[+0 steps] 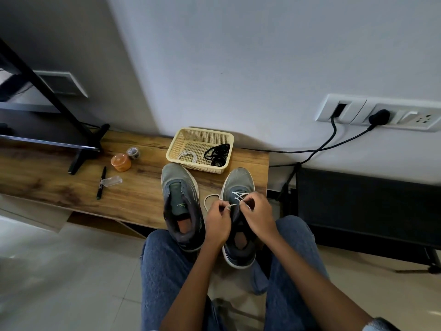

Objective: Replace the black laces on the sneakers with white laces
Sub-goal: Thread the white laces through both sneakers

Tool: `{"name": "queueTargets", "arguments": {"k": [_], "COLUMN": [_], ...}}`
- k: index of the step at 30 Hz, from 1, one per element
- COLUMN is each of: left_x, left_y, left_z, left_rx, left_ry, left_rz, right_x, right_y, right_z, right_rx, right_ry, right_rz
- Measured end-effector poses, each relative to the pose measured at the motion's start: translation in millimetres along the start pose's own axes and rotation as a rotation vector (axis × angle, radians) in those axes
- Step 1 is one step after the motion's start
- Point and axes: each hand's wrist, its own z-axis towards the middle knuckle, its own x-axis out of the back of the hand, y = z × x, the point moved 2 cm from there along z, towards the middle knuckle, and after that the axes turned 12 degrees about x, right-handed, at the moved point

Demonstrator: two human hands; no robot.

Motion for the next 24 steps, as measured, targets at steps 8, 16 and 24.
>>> {"name": "queueTargets", "arguments": {"k": [8, 16, 24], "left_x": [-18, -18, -14], "left_y": [-5, 5, 14], "left_z": [-22, -27, -35], "left_rx": [-0.172, -0.173, -0.094], "left_ry": [-0.138, -0.102, -0.106], "left_rz": [0.157, 0.293, 0.295], "right_x": [10, 18, 26], "right_y": [10, 11, 13], "right_z": [11, 15, 9], "right_rx": [-0.070, -0.124, -0.191], "right_ry": [-0.114, -0.169, -0.162], "right_rz": [-0.081, -0.060, 0.028]}}
